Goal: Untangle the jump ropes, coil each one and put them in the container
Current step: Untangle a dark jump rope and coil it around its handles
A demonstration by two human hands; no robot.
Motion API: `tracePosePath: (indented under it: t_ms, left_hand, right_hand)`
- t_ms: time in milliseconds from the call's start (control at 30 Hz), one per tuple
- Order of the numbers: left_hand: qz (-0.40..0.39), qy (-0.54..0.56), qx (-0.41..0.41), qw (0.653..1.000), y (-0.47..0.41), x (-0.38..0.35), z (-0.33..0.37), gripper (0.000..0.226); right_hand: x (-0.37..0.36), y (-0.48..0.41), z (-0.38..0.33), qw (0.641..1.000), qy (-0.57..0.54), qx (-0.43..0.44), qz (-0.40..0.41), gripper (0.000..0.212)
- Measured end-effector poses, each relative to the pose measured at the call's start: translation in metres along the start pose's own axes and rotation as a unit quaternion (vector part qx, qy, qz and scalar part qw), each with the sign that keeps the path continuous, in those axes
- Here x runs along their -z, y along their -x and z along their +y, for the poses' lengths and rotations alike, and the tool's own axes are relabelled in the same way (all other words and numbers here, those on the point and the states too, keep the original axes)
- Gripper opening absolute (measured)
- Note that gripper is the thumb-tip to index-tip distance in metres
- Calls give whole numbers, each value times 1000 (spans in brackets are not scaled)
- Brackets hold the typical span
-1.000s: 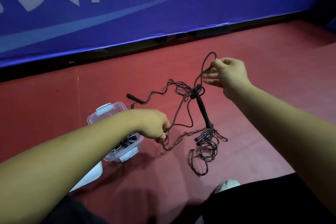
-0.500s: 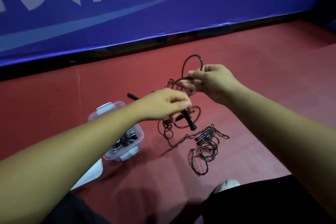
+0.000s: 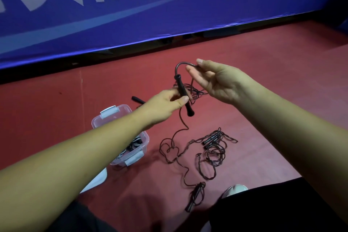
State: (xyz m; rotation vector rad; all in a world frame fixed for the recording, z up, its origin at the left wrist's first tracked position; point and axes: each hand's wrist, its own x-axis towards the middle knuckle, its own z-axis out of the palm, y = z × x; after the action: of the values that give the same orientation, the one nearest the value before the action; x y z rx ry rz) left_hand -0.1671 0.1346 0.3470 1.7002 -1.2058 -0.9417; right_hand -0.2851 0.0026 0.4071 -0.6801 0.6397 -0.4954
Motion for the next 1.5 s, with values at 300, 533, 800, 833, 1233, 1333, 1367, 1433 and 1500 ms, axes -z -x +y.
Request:
tracePosePath:
  t_ms: [300,533,800,833,1233,1333,1367,1433,1500]
  left_hand:
    - [-75,238,-20,968,5,15,20,18]
    - [-26,447,18,894,4,32,33,20]
    - [168,550,34,818,-7,69,22,29]
    - [184,565,20,804,-8,76,22,29]
    - [68,203,20,977,3,68,36,14]
    - [13,69,28,997,4,53,32,6]
    - [12,44,26,999,4,53,31,7]
    - [15,70,14,997,2,54,31,11]
    - [59,169,7,984,-1,59,34,18]
  right_hand:
    - [41,-19,-5,877,465,121,-5,86]
    - [34,-12,5,927,320,-19,-195,24]
    - [66,-23,4,806,574,-26,-142,21]
    - [72,-25,5,795,588,-38,-142,20]
    - [21,-6,12,697,675,168,-175,17]
    - [11,-4,5,706,657,204,-168,22]
    - [10,-3,4,708,654,209,-168,22]
    - [11,-2,3,716,645,204,-172,22]
    - [15,-3,3,724,641,186,-176,22]
